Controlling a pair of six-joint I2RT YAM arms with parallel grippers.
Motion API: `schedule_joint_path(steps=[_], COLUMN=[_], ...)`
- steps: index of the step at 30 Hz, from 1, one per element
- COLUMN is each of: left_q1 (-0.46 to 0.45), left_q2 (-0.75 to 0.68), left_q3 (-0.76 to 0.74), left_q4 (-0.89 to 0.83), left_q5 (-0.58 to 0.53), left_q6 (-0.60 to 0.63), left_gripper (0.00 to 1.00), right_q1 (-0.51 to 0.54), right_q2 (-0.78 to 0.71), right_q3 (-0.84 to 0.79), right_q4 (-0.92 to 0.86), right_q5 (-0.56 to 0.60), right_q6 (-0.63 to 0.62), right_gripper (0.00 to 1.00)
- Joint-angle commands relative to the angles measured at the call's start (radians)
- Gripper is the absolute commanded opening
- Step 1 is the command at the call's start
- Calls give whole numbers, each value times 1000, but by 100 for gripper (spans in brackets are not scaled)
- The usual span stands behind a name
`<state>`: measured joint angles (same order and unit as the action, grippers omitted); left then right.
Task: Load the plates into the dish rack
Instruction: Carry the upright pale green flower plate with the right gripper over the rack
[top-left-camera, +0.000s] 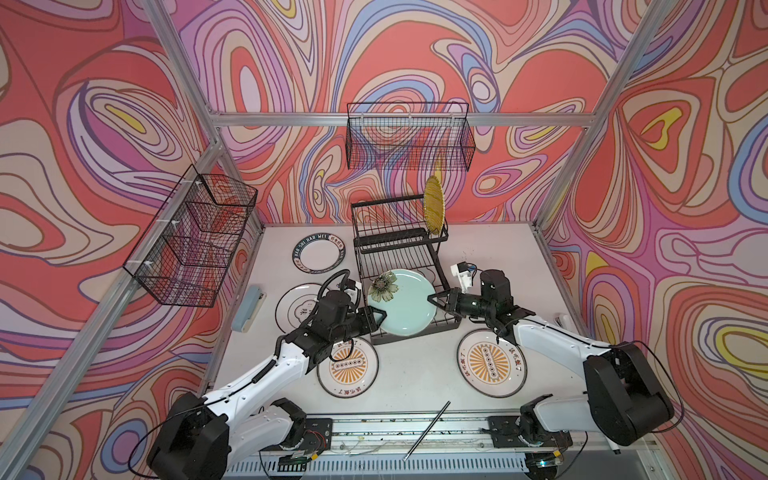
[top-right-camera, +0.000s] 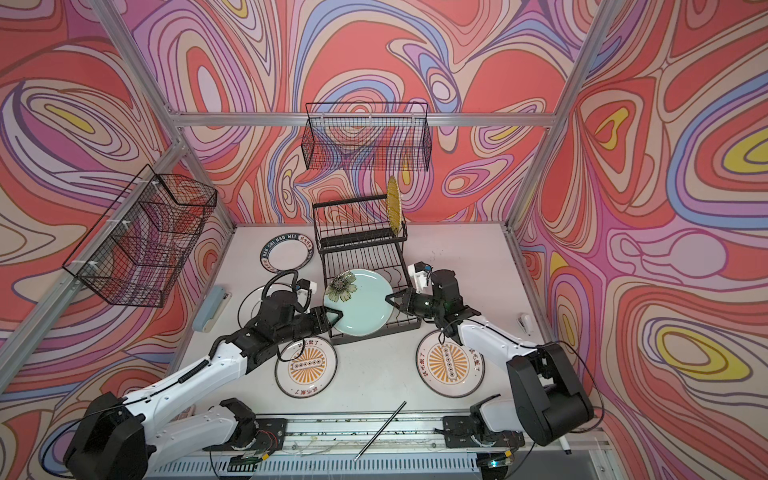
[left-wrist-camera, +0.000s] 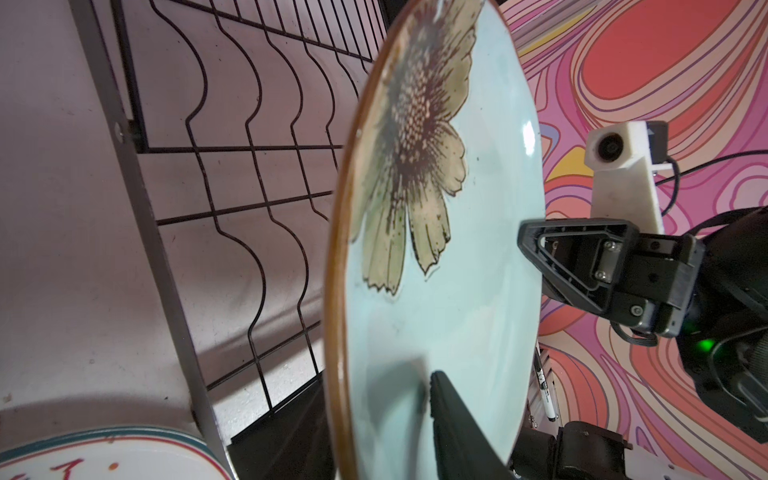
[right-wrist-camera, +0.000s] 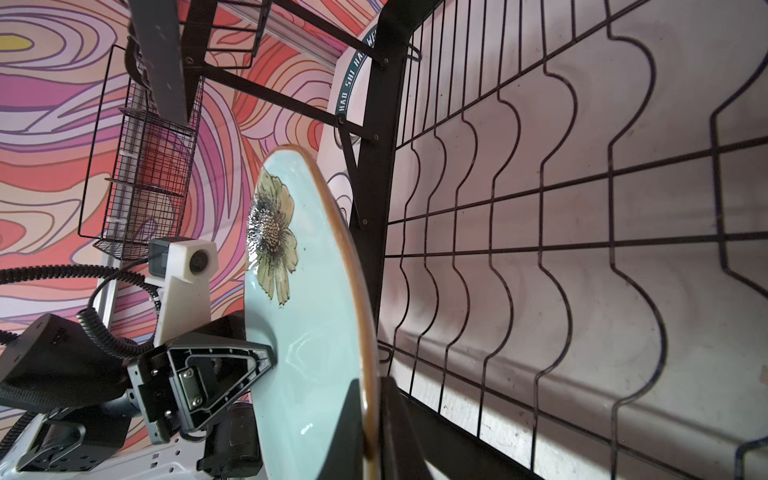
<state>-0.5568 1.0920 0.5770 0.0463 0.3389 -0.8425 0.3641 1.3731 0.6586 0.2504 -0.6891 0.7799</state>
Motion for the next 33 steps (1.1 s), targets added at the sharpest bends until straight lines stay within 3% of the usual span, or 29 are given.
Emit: schedule_joint_path(steps=[1, 6, 15, 17, 26, 33], left_q1=[-3, -3, -3, -3, -3, -4], left_q2=[-3, -12, -26, -30, -67, -81], left_q3=[26, 13, -5, -9, -29, -41], left_q4=[25, 53, 87, 94, 110, 109], left_q5=[11, 15, 18, 19, 4, -5], left_q6=[-5, -9, -22, -28, -45, -49], left_gripper=[30, 21, 5, 0, 0, 0], right_q1=[13, 27, 72, 80, 131, 159], right_q2=[-8, -17, 18, 30, 80, 123], right_q3=[33, 19, -48, -51, -40, -31], right_q4=[123, 140, 353, 388, 486, 552], right_q5=[-50, -30, -23, -30, -33, -37], right_q6=[18, 23, 124, 135, 174, 203], right_gripper=[0, 0, 0, 5, 24, 26])
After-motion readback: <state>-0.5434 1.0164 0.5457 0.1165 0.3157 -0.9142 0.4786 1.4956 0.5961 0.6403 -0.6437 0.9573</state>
